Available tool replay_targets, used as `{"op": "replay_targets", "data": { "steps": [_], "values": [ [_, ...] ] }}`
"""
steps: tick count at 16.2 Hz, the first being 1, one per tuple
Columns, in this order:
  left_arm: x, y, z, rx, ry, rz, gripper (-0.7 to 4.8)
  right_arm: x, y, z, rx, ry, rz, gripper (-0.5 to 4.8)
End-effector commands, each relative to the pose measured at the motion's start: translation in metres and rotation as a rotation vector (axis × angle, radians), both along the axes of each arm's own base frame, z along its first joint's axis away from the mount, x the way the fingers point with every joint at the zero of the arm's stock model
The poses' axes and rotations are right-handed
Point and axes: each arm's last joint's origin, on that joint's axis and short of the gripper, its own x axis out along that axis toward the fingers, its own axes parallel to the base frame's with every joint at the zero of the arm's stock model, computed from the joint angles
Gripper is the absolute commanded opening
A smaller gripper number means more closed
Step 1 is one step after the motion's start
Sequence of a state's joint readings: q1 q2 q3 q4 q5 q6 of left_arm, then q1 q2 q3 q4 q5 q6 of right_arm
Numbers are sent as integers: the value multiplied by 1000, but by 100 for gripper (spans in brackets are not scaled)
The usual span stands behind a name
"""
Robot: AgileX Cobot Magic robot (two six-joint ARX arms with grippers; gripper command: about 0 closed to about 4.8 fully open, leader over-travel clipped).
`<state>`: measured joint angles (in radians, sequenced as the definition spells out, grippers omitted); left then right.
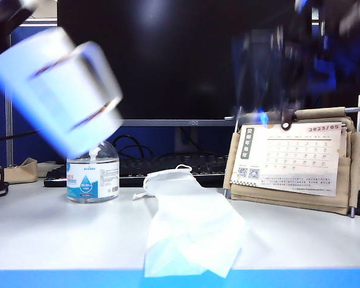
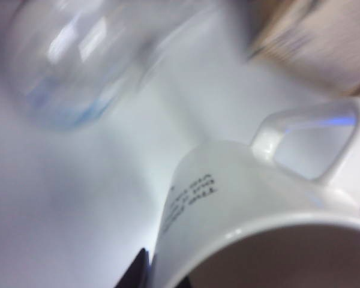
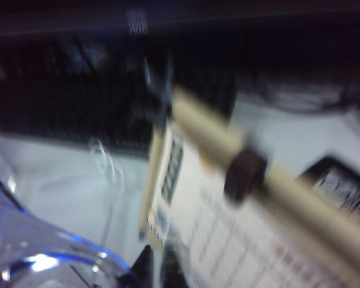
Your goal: Swap the positions of the transparent plastic cup and the white ceramic cup.
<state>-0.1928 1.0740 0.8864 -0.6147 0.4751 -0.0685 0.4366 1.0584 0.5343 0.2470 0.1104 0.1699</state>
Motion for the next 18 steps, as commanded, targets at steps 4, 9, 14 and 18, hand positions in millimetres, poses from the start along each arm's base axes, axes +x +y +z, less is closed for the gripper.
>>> {"op": "replay_targets", "data": {
  "steps": [4, 9, 14, 18],
  "values": [
    [7, -56, 26, -178, -220, -167, -6, -35, -16, 68, 51, -169, 8, -3],
    [24, -118, -2, -200, -178, -334, -6, -90, -43, 116, -7, -256, -37, -3],
    [46, -197, -1, -117, -188, -489, -6, -110, -54, 145, -22, -276, -66, -3],
    [56, -220, -33, 5, -132, -495, -6, -111, -55, 147, -38, -281, -77, -3]
  ]
}}
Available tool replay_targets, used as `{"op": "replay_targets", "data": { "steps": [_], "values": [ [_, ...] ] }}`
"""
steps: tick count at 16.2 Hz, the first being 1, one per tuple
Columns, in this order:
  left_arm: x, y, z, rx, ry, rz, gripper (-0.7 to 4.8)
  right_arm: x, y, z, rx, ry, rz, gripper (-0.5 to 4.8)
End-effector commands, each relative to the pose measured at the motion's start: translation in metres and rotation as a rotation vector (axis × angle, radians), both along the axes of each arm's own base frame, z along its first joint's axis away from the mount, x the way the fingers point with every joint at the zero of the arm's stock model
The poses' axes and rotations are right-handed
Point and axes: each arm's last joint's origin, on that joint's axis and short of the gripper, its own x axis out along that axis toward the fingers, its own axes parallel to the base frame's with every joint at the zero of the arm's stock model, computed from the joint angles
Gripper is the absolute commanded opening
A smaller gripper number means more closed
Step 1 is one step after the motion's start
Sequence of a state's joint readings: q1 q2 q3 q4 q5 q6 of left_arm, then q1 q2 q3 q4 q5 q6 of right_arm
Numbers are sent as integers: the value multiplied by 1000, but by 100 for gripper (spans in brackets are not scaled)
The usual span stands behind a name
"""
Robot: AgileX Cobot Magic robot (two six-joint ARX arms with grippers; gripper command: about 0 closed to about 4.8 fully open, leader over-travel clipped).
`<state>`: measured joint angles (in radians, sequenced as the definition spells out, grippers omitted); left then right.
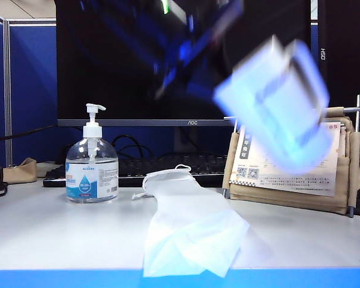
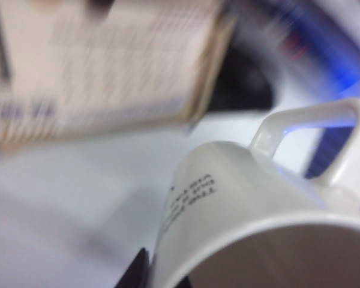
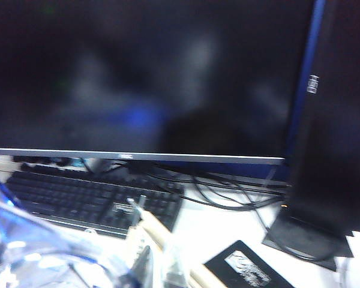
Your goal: Swap the positions of the transparent plastic cup and the white ceramic cup.
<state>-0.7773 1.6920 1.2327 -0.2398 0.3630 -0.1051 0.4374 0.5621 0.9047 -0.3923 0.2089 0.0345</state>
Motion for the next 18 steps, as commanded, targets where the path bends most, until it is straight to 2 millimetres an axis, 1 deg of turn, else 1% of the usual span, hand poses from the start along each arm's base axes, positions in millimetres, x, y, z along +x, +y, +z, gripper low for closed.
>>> {"op": "replay_targets", "data": {
  "steps": [1, 2, 4, 5, 6, 7, 9, 13, 18],
  "values": [
    [6, -9, -8, 10, -13, -15, -6, -2, -1, 5, 5, -32, 0, -3],
    [10, -13, -10, 18, -5, -15, -6, -2, -1, 5, 5, -33, 0, -3],
    [15, -23, -8, 33, 16, -30, -6, -1, 0, 5, 4, -31, 0, -3],
    [15, -34, -7, 60, 19, -59, -6, -1, 0, 5, 3, -31, 0, -3],
    [16, -38, -6, 85, 22, -69, -6, -1, 0, 5, 4, -31, 0, -3],
    [15, -46, -8, 122, 36, -99, -6, -1, 0, 5, 1, -32, 0, -3],
    [17, -53, -10, 185, 43, -93, -6, -1, 0, 5, 1, -32, 0, -2],
    [20, -53, -7, 207, 25, -83, -6, -1, 0, 5, 1, -30, 3, -3],
    [18, -51, -10, 239, 41, -97, -6, -1, 0, 5, 0, -28, 4, -2]
  ]
}}
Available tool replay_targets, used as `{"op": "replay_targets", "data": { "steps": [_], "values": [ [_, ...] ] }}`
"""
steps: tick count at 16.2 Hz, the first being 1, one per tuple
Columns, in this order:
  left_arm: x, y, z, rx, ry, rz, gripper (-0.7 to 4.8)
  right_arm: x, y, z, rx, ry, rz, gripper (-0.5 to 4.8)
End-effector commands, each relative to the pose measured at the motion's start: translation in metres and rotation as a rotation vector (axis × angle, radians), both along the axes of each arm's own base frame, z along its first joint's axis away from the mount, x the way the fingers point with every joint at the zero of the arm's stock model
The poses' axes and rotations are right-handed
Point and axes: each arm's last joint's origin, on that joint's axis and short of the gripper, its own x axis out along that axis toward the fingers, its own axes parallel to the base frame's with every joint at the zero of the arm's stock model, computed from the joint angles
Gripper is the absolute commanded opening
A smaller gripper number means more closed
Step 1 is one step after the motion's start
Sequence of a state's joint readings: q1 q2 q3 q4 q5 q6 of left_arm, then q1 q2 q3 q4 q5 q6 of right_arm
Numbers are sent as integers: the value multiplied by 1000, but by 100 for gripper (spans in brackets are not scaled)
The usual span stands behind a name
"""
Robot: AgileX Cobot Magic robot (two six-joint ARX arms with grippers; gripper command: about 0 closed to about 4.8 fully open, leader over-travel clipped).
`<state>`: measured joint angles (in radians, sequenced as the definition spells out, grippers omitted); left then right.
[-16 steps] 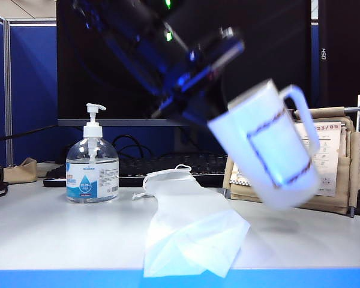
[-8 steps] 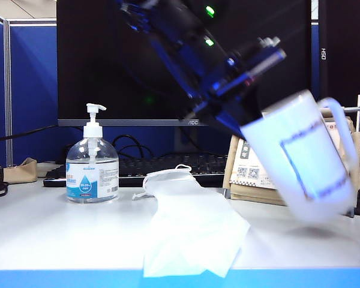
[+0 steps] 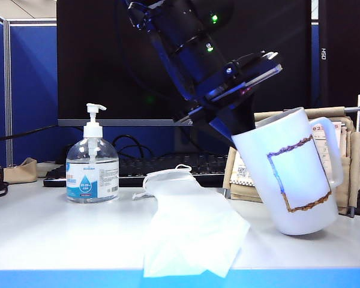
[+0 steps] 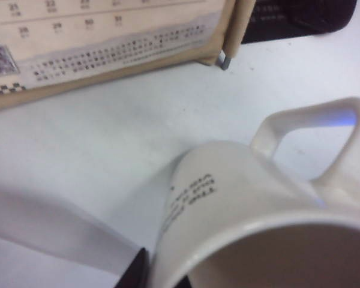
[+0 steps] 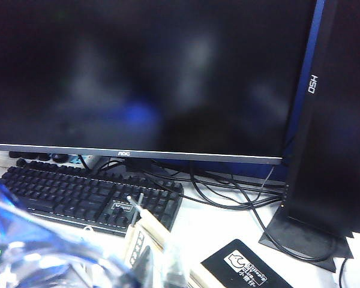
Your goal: Swap the positions of the transparent plastic cup and the white ceramic cup.
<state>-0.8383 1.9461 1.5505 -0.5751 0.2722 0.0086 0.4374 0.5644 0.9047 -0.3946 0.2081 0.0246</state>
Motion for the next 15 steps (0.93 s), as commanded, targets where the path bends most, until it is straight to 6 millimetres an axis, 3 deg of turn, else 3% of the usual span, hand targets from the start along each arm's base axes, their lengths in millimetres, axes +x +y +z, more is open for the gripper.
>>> {"op": "replay_targets", "data": {
  "steps": [1, 5, 6, 9, 11, 15],
  "values": [
    [-1, -1, 9, -28, -16, -19, -6, -2, -1, 5, 12, -29, 5, -2],
    [0, -2, 15, -36, -23, -19, 2, -2, 0, 3, 4, -12, 7, -2],
    [3, -4, 26, -59, -38, -12, 89, -2, -1, 2, 3, -3, 7, -2],
    [5, -7, 38, -92, -66, -12, 97, -2, 0, 2, 4, -4, 10, -2],
    [5, -6, 37, -82, -62, -7, 154, -2, -1, 2, 3, -2, 10, -2],
    [5, -6, 37, -66, -82, 10, 154, -2, -1, 1, -1, 5, 10, -2]
  ]
}}
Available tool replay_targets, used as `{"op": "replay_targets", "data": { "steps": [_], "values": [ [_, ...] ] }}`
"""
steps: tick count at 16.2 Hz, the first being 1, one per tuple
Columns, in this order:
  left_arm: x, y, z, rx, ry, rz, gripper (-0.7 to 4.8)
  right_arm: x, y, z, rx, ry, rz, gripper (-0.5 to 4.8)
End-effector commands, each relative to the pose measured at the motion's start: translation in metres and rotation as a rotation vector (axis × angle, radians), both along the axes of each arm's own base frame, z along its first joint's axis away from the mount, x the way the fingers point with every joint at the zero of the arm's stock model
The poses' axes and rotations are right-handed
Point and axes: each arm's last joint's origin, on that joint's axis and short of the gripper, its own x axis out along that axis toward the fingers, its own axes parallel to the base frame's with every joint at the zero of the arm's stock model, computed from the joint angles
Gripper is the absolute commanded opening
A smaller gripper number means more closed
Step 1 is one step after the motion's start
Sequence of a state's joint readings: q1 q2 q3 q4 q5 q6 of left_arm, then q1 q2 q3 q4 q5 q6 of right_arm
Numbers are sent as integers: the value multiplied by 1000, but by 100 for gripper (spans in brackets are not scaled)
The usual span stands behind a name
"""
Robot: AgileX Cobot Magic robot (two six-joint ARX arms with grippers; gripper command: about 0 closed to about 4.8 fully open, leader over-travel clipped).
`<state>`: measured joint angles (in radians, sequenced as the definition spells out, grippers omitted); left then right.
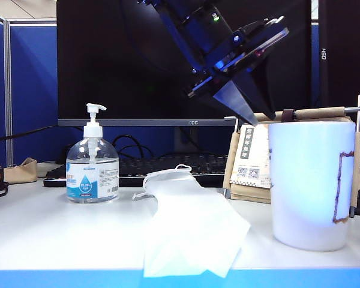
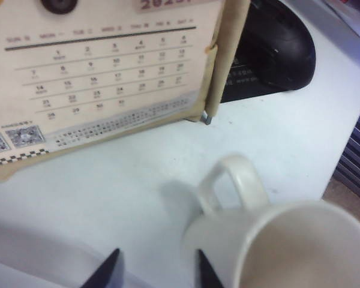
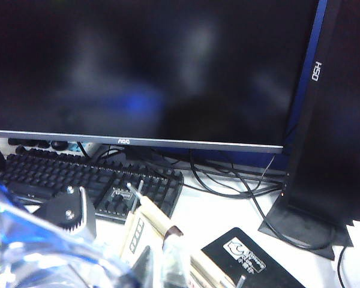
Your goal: Swap the positions of the transparent plastic cup and the white ceramic cup.
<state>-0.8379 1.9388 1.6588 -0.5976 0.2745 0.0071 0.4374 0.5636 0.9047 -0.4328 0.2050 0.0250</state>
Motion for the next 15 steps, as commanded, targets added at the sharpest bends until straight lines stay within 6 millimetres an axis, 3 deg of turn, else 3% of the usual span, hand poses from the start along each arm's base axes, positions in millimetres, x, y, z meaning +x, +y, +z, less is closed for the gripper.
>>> {"op": "replay_targets", "data": {
  "steps": [1, 3, 5, 7, 9, 10, 11, 13, 15],
  "values": [
    [1, 1, 2, 25, -41, 32, 154, -2, 0, 5, 15, -29, 7, -2],
    [4, 7, 8, 48, -91, 67, 153, -2, 1, 5, 21, -32, 57, -2],
    [2, 17, 27, 75, -197, 119, 153, 2, 5, 6, 57, -28, 136, -3],
    [0, 45, 67, 77, -340, 235, 153, 12, 12, 7, 80, -19, 205, -3],
    [-3, 87, 108, 22, -413, 324, 152, 23, 20, 7, 89, -19, 266, -3],
    [-13, 138, 146, -16, -479, 446, 152, 32, 28, 7, 118, -11, 337, -3],
    [-23, 164, 164, -31, -507, 501, 152, 36, 34, 6, 117, -9, 372, -3],
    [-54, 210, 193, -34, -577, 608, 151, 40, 52, 3, 83, 5, 456, -3],
    [-106, 253, 219, -24, -717, 705, 89, 43, 90, 2, 40, 55, 573, -3]
  ]
}}
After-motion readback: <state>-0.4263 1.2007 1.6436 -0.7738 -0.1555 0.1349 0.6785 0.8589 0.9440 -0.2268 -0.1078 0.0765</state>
